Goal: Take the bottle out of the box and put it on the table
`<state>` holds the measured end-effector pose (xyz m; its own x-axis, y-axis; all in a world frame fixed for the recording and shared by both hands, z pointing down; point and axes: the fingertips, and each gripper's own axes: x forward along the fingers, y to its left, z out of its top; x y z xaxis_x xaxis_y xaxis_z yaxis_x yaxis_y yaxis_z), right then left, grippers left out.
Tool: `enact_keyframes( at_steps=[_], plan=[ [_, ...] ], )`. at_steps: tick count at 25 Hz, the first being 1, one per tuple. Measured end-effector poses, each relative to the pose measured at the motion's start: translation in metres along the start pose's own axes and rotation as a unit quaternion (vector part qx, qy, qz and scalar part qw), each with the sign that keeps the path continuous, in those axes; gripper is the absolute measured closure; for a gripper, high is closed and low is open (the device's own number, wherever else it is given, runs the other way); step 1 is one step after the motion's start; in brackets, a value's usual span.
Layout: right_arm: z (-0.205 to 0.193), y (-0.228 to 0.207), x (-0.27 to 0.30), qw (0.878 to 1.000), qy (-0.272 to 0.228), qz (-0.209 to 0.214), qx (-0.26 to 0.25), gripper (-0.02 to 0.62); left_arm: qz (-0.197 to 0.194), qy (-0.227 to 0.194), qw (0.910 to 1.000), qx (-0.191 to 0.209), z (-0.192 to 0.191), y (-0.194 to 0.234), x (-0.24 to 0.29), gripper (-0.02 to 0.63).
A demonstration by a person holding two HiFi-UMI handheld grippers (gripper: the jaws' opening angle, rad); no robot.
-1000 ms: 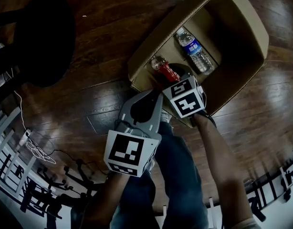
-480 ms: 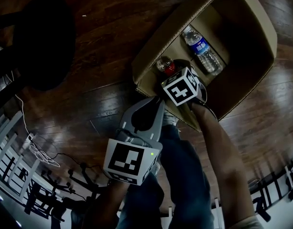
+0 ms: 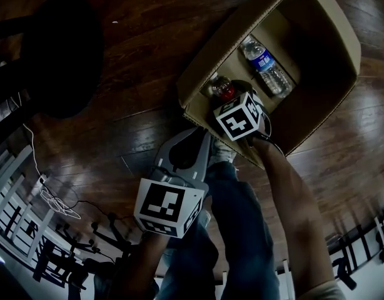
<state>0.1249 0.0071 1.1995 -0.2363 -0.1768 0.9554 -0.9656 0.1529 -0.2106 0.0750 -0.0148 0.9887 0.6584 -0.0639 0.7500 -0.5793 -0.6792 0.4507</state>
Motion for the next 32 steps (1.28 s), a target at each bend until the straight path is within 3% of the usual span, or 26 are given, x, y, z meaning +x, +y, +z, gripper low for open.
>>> enact_keyframes(
  at_steps=[7,14,32],
  plan=[
    [0.008,-0.018,-0.065,0.995,-0.061,-0.038,0.062,0.299,0.002,0.008,1.0,0.0,0.017,-0.02,-0.031,0.606],
    [0.03,-0.026,-0.135,0.991,-0.086,-0.05,0.084,0.302,0.004,-0.009,0.9999,0.007,0.066,-0.045,-0.066,0.606],
    [0.122,0.017,-0.371,0.976,-0.205,-0.059,0.036,0.304,0.017,-0.085,0.996,0.023,0.182,-0.105,-0.184,0.606]
  ],
)
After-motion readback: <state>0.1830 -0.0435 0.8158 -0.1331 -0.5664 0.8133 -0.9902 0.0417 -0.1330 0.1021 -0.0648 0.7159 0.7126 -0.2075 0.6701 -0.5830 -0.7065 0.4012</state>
